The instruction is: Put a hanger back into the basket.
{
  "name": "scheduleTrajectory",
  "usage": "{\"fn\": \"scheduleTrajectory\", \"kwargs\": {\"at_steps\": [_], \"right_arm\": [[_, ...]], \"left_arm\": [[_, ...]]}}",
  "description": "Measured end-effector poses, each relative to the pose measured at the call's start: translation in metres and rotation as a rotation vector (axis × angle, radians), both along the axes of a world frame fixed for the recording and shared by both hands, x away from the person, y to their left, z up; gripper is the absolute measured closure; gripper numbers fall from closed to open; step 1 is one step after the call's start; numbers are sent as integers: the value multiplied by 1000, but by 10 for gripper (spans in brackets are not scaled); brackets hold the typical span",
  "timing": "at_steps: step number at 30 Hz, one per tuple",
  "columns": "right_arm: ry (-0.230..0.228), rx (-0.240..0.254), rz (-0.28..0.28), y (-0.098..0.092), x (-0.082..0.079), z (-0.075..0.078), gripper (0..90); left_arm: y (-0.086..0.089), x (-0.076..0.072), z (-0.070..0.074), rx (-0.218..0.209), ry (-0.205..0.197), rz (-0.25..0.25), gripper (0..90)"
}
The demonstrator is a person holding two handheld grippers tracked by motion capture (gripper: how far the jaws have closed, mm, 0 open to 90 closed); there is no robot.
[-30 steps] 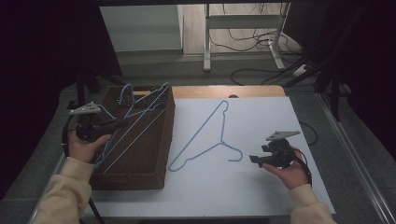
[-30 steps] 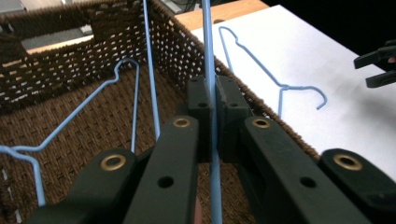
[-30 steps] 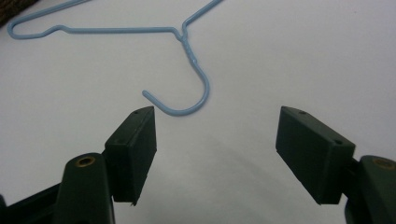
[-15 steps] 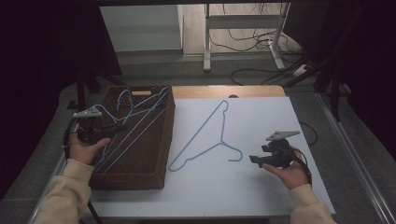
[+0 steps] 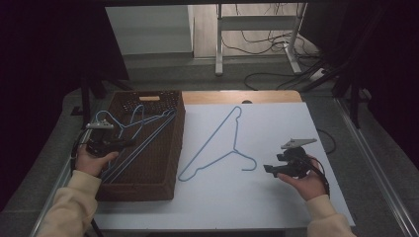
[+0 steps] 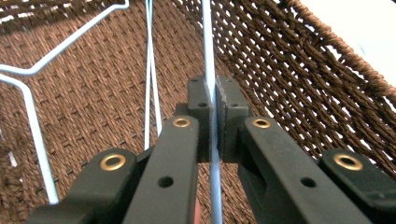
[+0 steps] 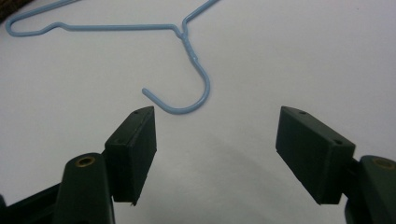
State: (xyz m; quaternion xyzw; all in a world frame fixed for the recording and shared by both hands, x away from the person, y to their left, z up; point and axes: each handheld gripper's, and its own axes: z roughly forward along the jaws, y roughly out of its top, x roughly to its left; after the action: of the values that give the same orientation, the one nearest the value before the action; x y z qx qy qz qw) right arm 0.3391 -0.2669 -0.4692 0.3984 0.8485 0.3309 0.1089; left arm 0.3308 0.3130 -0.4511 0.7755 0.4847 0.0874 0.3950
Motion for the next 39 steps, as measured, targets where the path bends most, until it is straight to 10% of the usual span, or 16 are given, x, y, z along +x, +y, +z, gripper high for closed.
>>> {"fn": "scheduleTrajectory", "kwargs": {"at_steps": [7, 12, 24, 39], "right_arm": [[0, 3, 0, 0, 0, 1, 290], [0, 0, 0, 0, 0, 0, 289], [-2, -3, 4, 0, -1, 1, 287], [-16, 3, 17, 2, -3, 4, 285]], "left_arm": [[6, 5, -4, 144, 33, 217, 649], [1, -2, 8, 145, -49, 226, 474], [-51, -38, 52, 62, -194, 23, 310], [-114, -58, 42, 38, -191, -202, 287]]}}
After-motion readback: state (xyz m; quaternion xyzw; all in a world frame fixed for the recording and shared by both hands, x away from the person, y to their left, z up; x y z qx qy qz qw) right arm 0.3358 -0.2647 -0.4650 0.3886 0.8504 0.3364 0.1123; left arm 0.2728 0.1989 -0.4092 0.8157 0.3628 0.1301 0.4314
